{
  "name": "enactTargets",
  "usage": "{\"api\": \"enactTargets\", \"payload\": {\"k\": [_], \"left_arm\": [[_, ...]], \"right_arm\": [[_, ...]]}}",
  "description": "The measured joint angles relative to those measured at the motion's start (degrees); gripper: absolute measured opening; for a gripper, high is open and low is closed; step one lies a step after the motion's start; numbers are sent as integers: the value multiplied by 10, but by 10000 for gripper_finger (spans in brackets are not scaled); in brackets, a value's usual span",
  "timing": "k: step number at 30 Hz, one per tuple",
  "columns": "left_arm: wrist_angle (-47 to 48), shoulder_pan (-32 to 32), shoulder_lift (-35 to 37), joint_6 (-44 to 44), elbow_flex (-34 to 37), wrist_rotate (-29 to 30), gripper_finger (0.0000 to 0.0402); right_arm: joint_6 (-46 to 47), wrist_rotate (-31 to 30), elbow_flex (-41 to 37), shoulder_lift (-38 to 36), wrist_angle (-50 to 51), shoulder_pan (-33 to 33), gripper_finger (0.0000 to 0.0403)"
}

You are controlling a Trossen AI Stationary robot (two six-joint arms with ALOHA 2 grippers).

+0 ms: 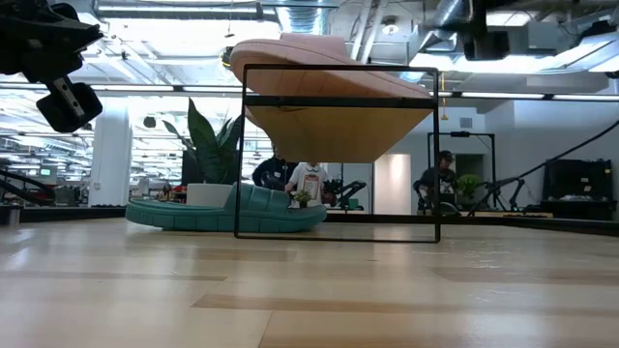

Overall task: Pick and place slides into the shelf
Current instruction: Put the pink slipper on the shelf

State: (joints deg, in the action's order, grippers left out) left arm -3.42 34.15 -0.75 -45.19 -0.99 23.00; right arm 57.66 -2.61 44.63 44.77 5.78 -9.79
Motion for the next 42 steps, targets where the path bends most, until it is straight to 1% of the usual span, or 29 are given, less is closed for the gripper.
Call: {"api": "enactTargets", "payload": {"k": [4,7,10,12,14,15,17,18,20,23,26,30,32,34,36,39,40,42], "left_arm": [[0,0,0,0,0,7,0],[-1,0,0,-1,0,19,0],[-1,0,0,-1,0,23,0],[-1,0,0,-2,0,25,0],[-1,0,0,-3,0,31,0],[-1,0,0,-3,0,34,0],[-1,0,0,-4,0,37,0],[-1,0,0,-5,0,38,0],[-1,0,0,-5,0,38,0],[-2,0,0,-6,0,39,0],[-2,0,0,-6,0,43,0],[-2,0,0,-10,0,43,0],[-2,0,0,-10,0,42,0],[-2,0,0,-11,0,40,0],[-2,0,0,-10,0,40,0],[-2,0,0,-10,0,43,0],[-2,0,0,-10,0,43,0],[-2,0,0,-11,0,43,0]], "right_arm": [[-164,-82,0,2,-79,87,224],[-272,-142,0,37,-141,156,192],[-360,-208,0,88,-218,211,134],[-407,-245,0,119,-263,235,79],[-441,-272,0,140,-279,249,25],[-449,-287,3,146,-268,253,14],[-441,-321,16,154,-225,259,13],[-432,-325,25,157,-199,260,11],[-422,-316,48,169,-138,260,4],[-400,-302,94,200,-49,266,3],[-395,-288,157,237,37,271,1],[-385,-257,259,295,187,270,0],[-381,-255,304,319,263,277,0],[-381,-257,328,333,311,287,0],[-380,-266,328,333,333,300,0],[-377,-311,299,308,331,321,0],[-377,-323,277,292,320,328,0],[-377,-329,220,253,253,336,0]]}}
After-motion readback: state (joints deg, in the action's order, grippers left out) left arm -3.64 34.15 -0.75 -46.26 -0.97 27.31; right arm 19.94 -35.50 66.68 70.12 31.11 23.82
